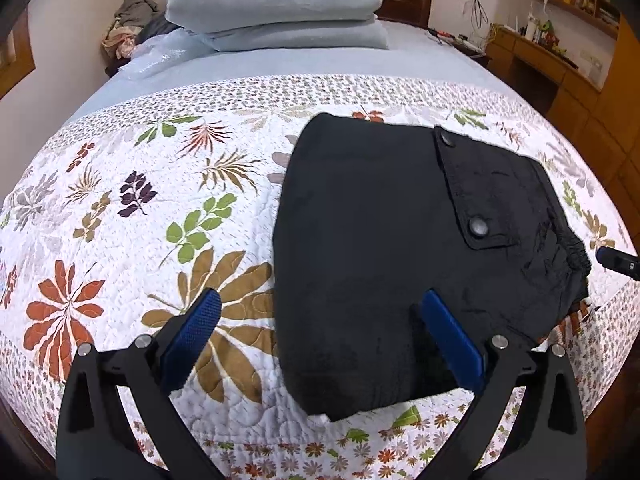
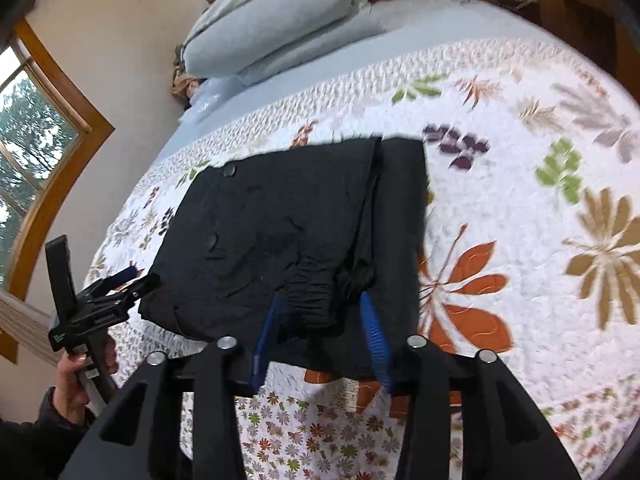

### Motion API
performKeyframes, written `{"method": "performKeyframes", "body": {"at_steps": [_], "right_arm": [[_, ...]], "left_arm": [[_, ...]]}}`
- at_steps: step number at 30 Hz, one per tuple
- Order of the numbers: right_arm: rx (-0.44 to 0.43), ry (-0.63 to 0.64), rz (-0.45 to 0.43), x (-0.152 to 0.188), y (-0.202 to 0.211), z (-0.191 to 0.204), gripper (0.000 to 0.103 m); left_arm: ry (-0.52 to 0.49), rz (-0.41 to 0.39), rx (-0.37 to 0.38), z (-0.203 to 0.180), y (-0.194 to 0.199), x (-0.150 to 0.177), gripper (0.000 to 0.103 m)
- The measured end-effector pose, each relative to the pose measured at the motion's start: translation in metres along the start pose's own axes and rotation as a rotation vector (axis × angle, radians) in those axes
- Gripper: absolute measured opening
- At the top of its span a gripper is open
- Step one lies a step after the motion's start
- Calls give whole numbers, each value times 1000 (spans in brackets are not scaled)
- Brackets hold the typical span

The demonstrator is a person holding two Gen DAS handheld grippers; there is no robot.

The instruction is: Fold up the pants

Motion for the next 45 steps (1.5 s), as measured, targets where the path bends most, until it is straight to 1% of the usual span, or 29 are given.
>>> {"method": "performKeyframes", "body": {"at_steps": [1, 3, 5, 6, 7, 8, 9, 10, 12, 14, 17, 19, 22, 31, 37, 42, 45], "right_arm": [[31, 17, -7, 1, 4, 6, 51], [100, 59, -19, 4, 11, 19, 55], [155, 99, -38, 6, 17, 32, 61], [177, 115, -46, 8, 20, 39, 68], [189, 126, -54, 10, 22, 46, 74], [192, 129, -60, 11, 24, 50, 77], [196, 128, -73, 13, 26, 56, 87], [196, 125, -86, 14, 28, 60, 94], [197, 114, -105, 16, 32, 69, 99], [201, 115, -116, 16, 34, 77, 100], [240, 111, -138, 15, 38, 88, 100], [243, 114, -139, 15, 40, 92, 100], [255, 129, -146, 18, 48, 97, 100], [239, 179, -162, 26, 77, 115, 100], [221, 168, -180, 29, 91, 122, 100], [217, 188, -185, 31, 95, 129, 100], [213, 196, -178, 33, 93, 131, 100]], "left_arm": [[9, -3, 8, 2, 3, 0, 100], [28, -1, 15, 6, 9, 1, 100], [33, -3, 13, 8, 15, 2, 100], [34, -6, 11, 9, 18, 2, 100], [35, -9, 7, 10, 21, 2, 100], [36, -14, 3, 12, 25, 4, 100], [37, -19, 3, 13, 28, 4, 100], [41, -22, 2, 14, 32, 5, 100], [53, -27, 12, 17, 40, 7, 100], [63, -30, 18, 20, 48, 9, 100], [70, -33, 16, 23, 59, 12, 100], [66, -44, 15, 24, 69, 13, 100], [50, -66, -4, 24, 81, 15, 100], [53, -108, -17, 32, 109, 13, 100], [43, -144, -21, 29, 129, 11, 100], [32, -161, -33, 28, 137, 10, 100], [38, -157, -18, 29, 137, 10, 100]]}}
Point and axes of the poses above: each gripper's, at about its wrist camera, not at the fingertips, and y roughly against the way its jaws point, z to its left, x to its underside, the point moved 2 cm from there along -y, roughly the way its jaws point, and after that the axes turned 12 degrees about -x, right-handed, at the moved point
